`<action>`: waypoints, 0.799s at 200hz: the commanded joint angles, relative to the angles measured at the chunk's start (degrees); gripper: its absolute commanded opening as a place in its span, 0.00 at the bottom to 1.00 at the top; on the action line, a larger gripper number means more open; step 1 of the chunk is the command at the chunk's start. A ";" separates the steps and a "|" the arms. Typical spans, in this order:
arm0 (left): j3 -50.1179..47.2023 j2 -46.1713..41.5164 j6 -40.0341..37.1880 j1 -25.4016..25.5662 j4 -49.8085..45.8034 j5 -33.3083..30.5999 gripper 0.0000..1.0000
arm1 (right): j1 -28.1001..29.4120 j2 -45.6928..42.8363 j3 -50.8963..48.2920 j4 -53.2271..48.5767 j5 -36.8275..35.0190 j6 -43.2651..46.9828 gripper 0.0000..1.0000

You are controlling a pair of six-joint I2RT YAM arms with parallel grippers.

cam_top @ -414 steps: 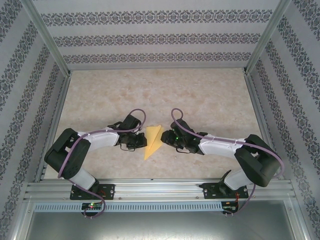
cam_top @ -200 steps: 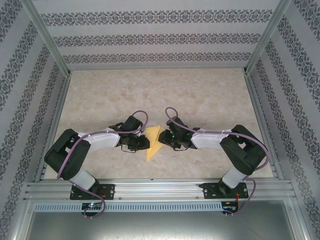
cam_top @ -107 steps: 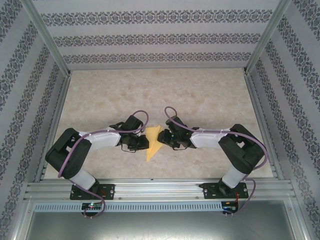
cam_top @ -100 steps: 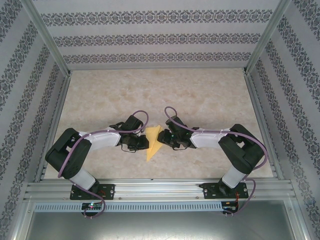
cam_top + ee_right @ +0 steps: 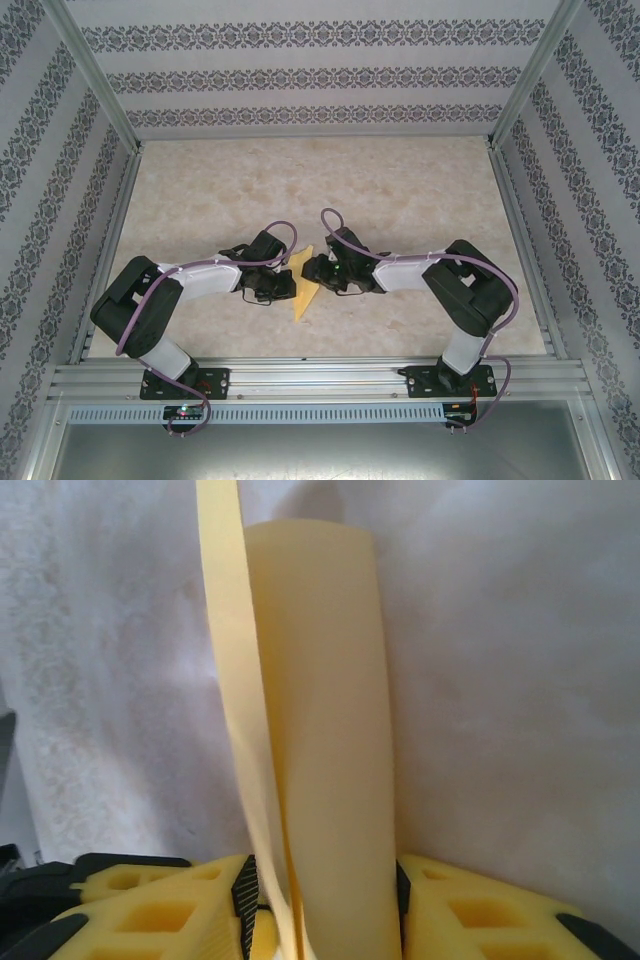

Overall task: Fold a paper plane with a square sheet of paper (pick it up from the middle)
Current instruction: Turn over the paper at the center of the table.

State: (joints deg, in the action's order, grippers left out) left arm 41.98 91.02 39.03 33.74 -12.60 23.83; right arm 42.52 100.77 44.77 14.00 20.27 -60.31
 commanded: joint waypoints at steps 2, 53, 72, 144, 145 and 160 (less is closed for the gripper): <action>-0.68 1.19 -0.47 0.54 -0.03 -1.71 0.12 | 0.14 2.12 2.08 5.87 4.13 -0.18 0.42; -3.35 0.23 2.18 -1.09 4.40 -0.61 0.10 | 1.81 3.74 1.67 10.17 3.48 -2.59 0.42; -4.60 -0.21 3.15 -1.95 5.92 0.06 0.10 | 3.35 2.30 0.01 10.48 -0.34 -4.24 0.42; -5.92 -0.72 3.64 -2.54 7.38 0.75 0.10 | 9.83 -4.85 -6.22 7.46 -17.17 -12.06 0.42; -5.88 -0.74 3.62 -2.54 7.31 0.72 0.10 | 9.89 -4.96 -6.34 7.49 -17.40 -12.17 0.42; -5.90 -1.36 3.26 -2.62 6.88 0.63 0.10 | 9.66 -4.42 -6.24 8.17 -16.98 -11.73 0.43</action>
State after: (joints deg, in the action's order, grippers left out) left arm 37.65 89.38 42.06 31.75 -6.37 26.98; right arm 51.66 97.23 39.57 22.90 7.55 -69.84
